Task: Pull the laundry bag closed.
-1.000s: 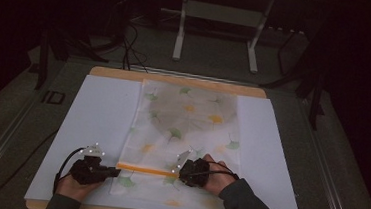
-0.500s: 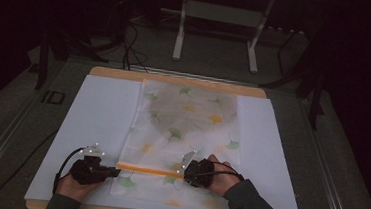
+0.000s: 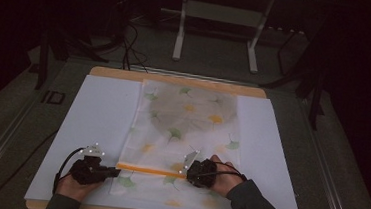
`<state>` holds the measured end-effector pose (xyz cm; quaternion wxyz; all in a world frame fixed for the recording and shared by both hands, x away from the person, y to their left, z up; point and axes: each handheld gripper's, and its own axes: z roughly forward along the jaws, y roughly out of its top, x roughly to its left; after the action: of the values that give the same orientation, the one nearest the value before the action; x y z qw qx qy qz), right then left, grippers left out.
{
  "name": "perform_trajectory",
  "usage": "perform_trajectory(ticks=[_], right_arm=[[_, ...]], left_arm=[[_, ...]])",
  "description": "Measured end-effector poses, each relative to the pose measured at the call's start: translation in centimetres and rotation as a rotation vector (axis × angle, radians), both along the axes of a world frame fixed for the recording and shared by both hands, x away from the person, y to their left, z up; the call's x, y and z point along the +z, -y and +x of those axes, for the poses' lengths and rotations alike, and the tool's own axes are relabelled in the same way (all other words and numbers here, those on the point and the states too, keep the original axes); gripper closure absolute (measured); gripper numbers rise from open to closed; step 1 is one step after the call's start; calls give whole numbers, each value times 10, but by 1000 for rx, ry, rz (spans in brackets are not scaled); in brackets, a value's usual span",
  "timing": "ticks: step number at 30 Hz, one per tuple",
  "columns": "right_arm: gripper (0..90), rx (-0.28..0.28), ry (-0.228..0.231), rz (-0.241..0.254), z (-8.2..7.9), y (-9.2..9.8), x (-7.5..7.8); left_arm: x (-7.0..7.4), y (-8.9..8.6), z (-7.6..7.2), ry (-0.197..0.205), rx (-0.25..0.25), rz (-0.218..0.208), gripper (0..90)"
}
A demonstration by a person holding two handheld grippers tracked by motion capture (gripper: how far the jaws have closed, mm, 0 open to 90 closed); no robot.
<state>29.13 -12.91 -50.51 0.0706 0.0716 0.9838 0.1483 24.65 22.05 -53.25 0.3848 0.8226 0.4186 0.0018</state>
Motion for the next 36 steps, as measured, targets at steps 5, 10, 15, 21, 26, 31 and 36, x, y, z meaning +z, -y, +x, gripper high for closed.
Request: perform_trajectory(ticks=[5, 10, 15, 21, 26, 31, 36], right_arm=[[843, 3, 2, -2, 0, 1, 0], [843, -7, -4, -3, 0, 6, 0], [843, -9, -5, -4, 0, 8, 0], [843, -23, -8, -3, 0, 15, 0], [843, -26, -8, -6, 0, 18, 0], [843, -27, -11, -5, 0, 21, 0], [843, -29, -14, -12, 0, 23, 1]], left_arm=[[0, 0, 0, 0, 0, -1, 879], [0, 0, 0, 1, 0, 0, 880], [0, 0, 0, 1, 1, 0, 880], [0, 0, 0, -2, 1, 2, 880], [0, 0, 0, -1, 1, 2, 880], [0, 0, 0, -1, 0, 3, 879], [0, 0, 0, 0, 0, 1, 880]])
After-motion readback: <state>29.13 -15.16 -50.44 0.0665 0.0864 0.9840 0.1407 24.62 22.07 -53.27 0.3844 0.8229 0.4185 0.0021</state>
